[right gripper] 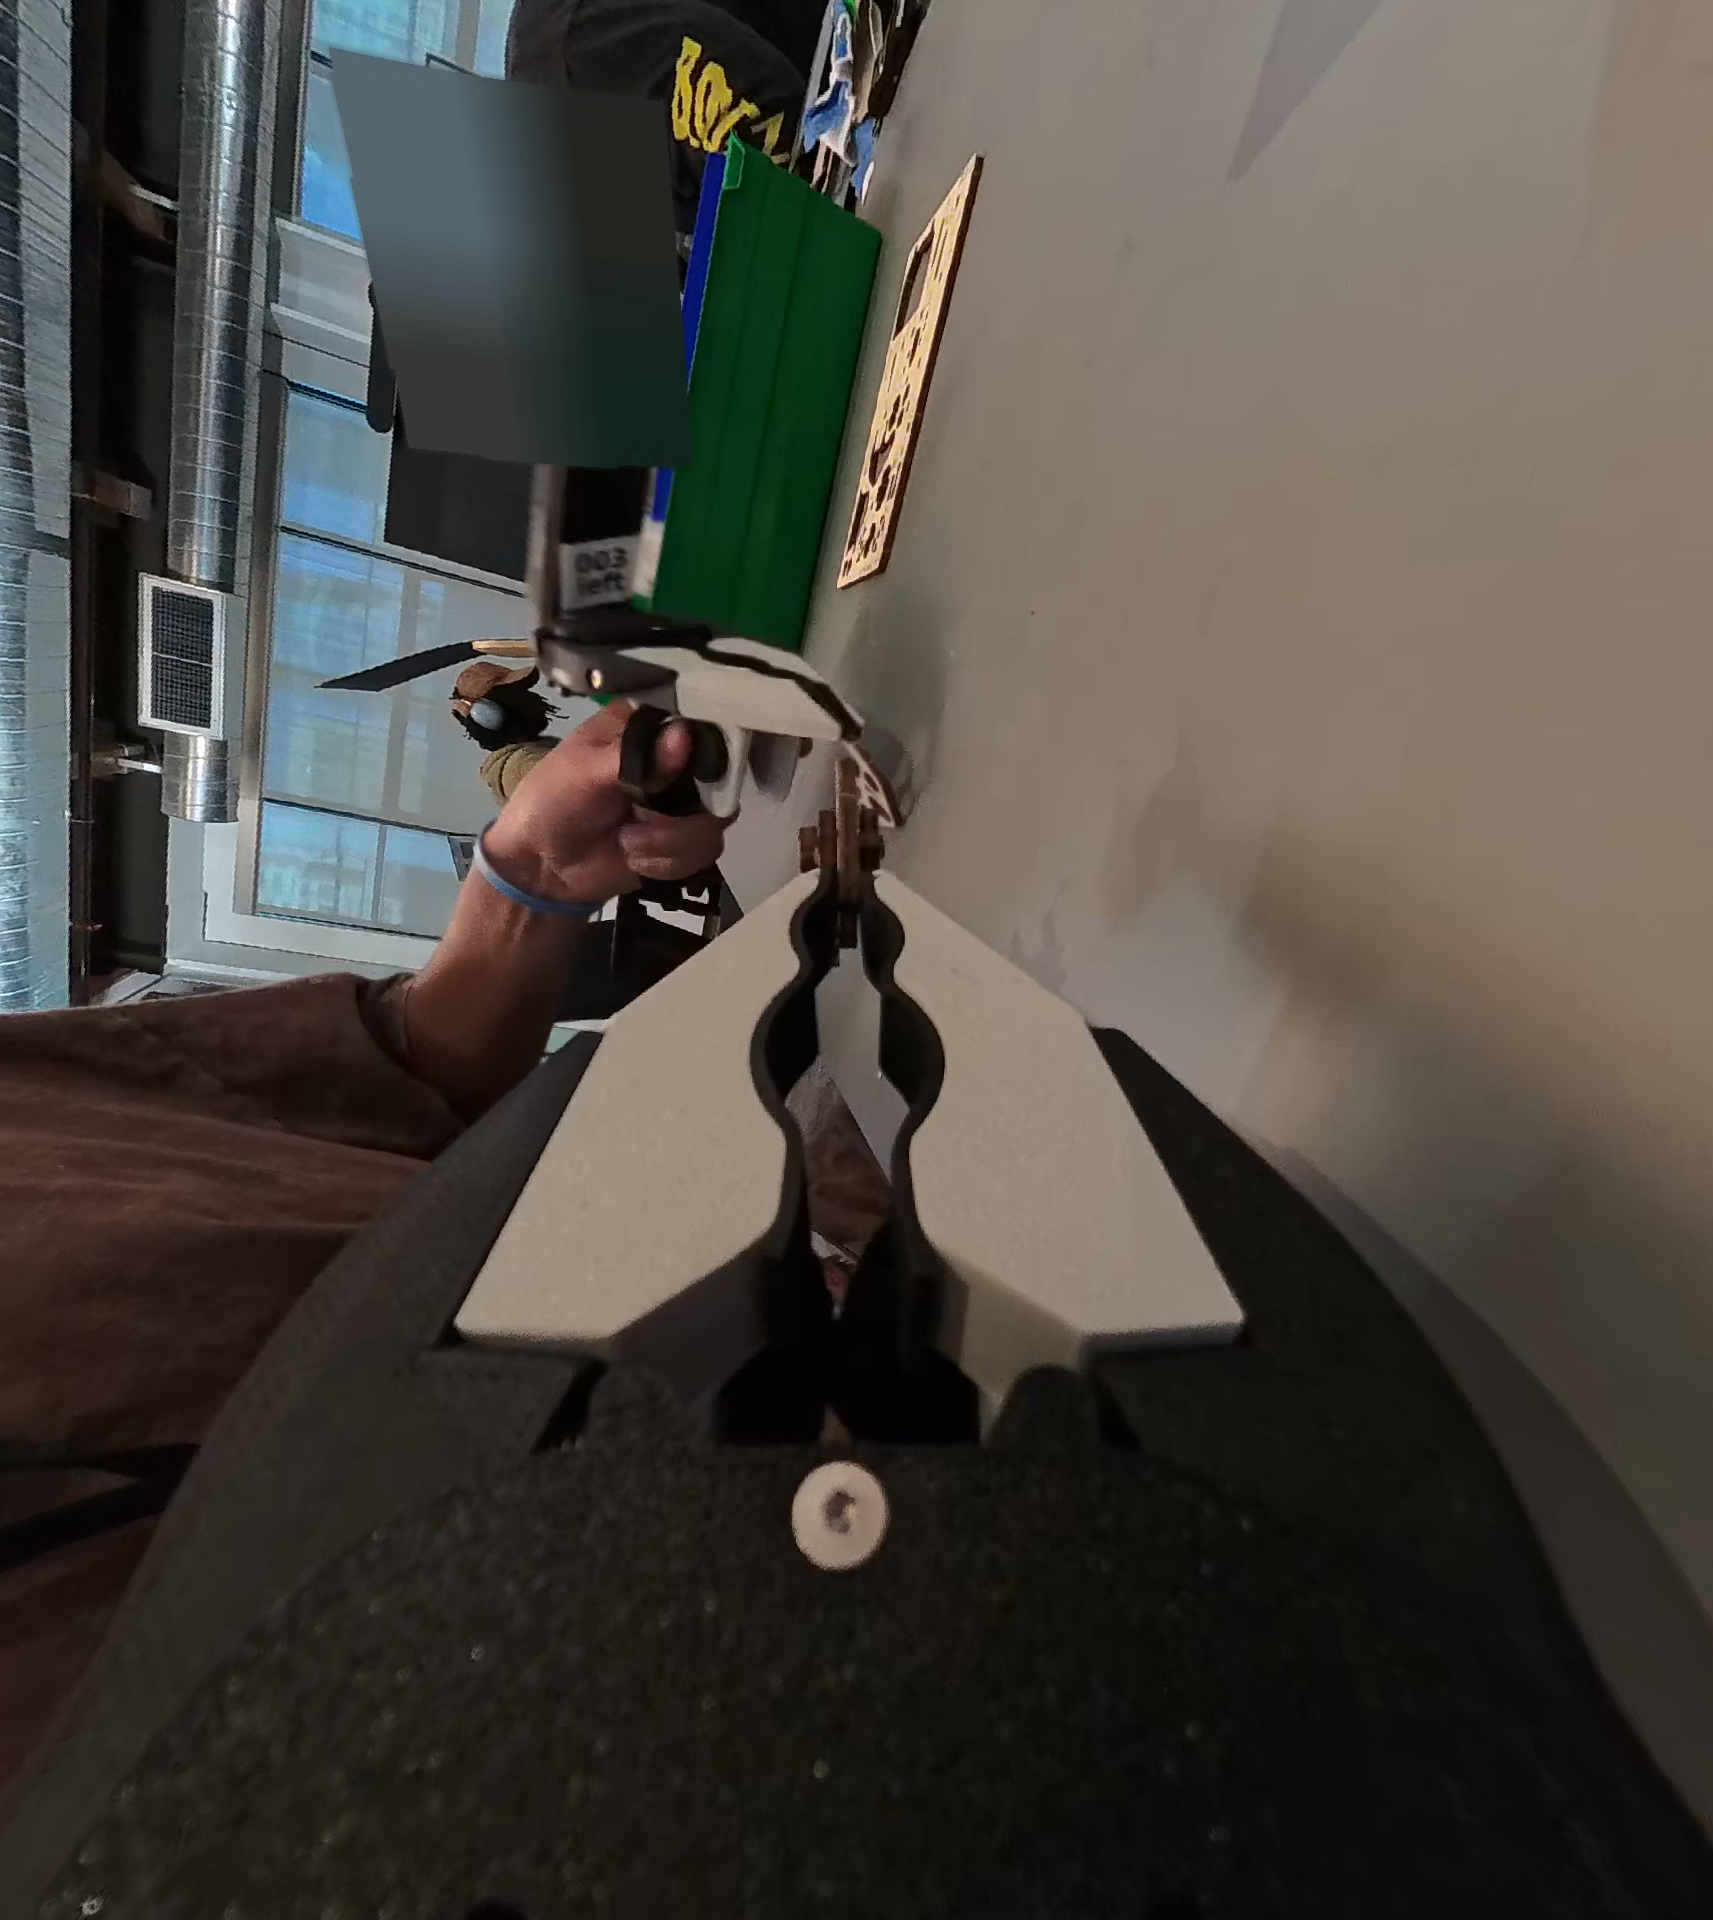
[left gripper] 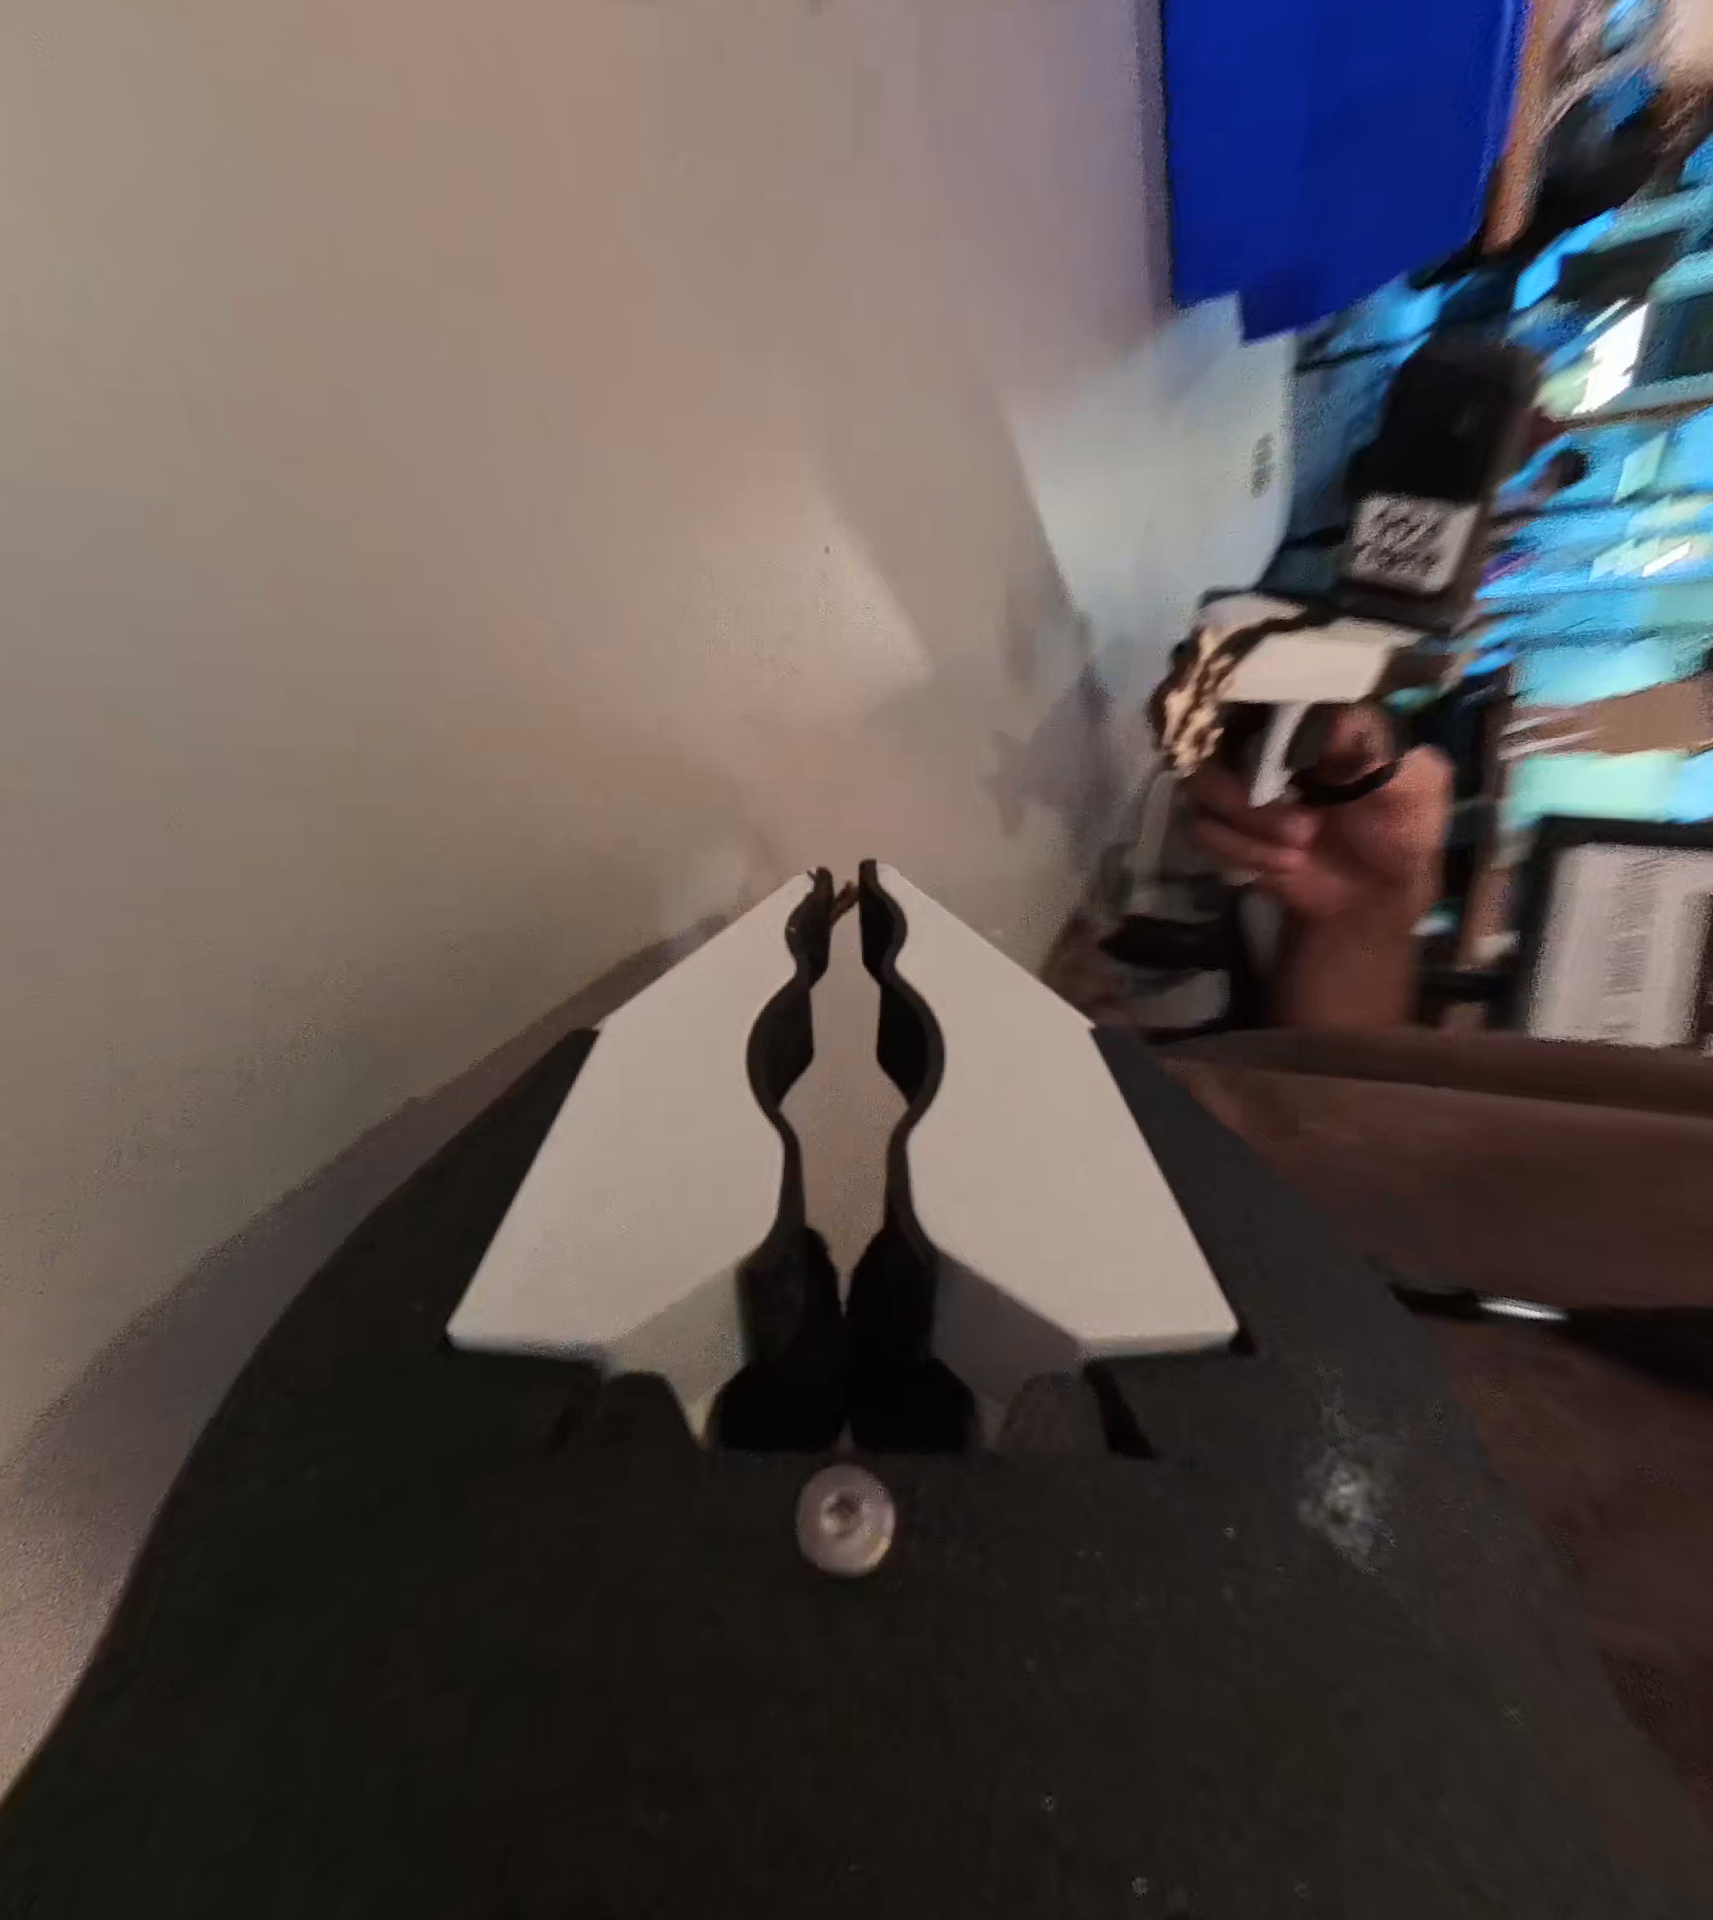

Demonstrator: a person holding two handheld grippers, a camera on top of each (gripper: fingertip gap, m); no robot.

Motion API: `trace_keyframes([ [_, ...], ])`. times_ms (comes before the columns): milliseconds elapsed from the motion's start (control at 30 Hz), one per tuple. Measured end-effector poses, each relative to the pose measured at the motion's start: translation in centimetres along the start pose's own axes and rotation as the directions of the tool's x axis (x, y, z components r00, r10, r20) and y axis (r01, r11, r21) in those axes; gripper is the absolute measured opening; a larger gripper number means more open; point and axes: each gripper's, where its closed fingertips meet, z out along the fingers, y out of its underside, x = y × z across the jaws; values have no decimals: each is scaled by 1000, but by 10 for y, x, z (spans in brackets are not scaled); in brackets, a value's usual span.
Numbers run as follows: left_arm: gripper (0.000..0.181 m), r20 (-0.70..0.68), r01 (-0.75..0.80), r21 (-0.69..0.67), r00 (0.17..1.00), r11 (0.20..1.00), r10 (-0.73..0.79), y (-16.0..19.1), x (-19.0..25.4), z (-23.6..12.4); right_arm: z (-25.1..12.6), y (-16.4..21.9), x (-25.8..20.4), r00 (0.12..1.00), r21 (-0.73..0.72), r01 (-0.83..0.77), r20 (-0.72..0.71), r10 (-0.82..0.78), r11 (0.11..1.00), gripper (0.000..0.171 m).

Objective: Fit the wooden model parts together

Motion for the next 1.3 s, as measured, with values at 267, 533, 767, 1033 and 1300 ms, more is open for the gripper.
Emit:
trace_keyframes([
  [267,28,384,-546,-134,740,827,552,13,-10,-3,5,3,0,1000,-19,-3,7,3,1000,3],
  [533,35,351,-661,-335,574,671,740,33,-27,-1,6,5,-3,1000,-26,5,10,-4,1000,3],
  [767,12,353,-736,-407,420,541,836,31,-26,5,2,2,1,1000,-14,3,-4,-3,1000,3],
  [1033,11,387,-834,-163,437,527,812,5,59,33,11,6,2,1000,-29,-11,-12,10,1000,3],
  [1300,11,410,-808,-127,486,576,772,5,90,65,18,9,-1,999,-25,-35,5,35,999,3],
])
